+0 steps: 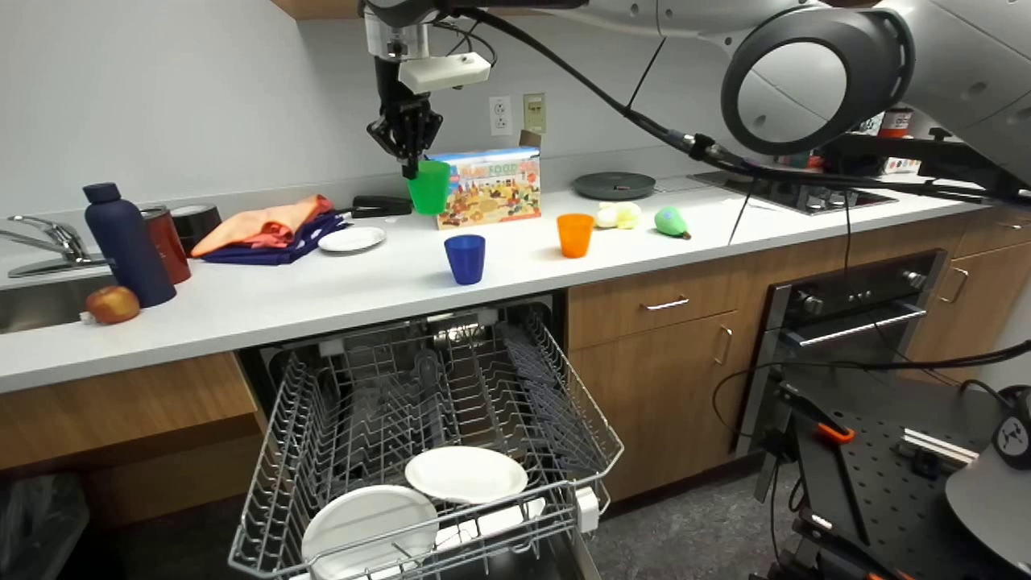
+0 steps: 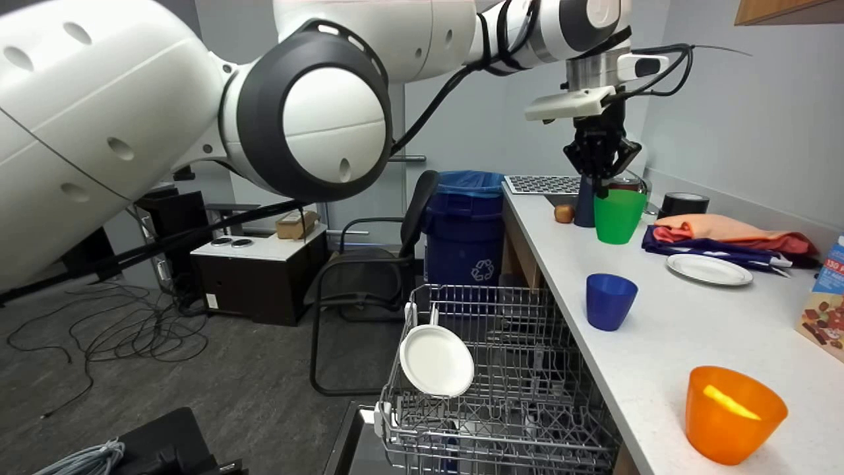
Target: Stack up the cups and put them inside the washer
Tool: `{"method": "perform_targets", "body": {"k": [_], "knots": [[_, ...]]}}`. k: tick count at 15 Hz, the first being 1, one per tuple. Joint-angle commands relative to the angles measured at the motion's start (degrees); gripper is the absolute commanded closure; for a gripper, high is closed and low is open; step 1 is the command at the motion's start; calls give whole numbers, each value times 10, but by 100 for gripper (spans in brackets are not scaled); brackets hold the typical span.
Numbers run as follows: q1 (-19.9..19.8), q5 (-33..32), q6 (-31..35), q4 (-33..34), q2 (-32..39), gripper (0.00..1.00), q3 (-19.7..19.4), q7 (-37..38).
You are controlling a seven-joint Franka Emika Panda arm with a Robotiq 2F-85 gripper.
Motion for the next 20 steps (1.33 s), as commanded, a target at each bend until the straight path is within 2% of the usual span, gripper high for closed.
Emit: {"method": "perform_targets", "body": {"k": [1, 5, 9, 13, 20], "knots": [[0, -14, -56, 7, 1, 99, -15, 14], [-8, -11, -108, 12, 1, 99, -18, 10], [-22, -3, -53, 13, 18, 99, -10, -1], [-24, 9, -55, 11, 34, 99, -2, 10], [-24, 21, -13, 16, 59, 99, 10, 5]]}}
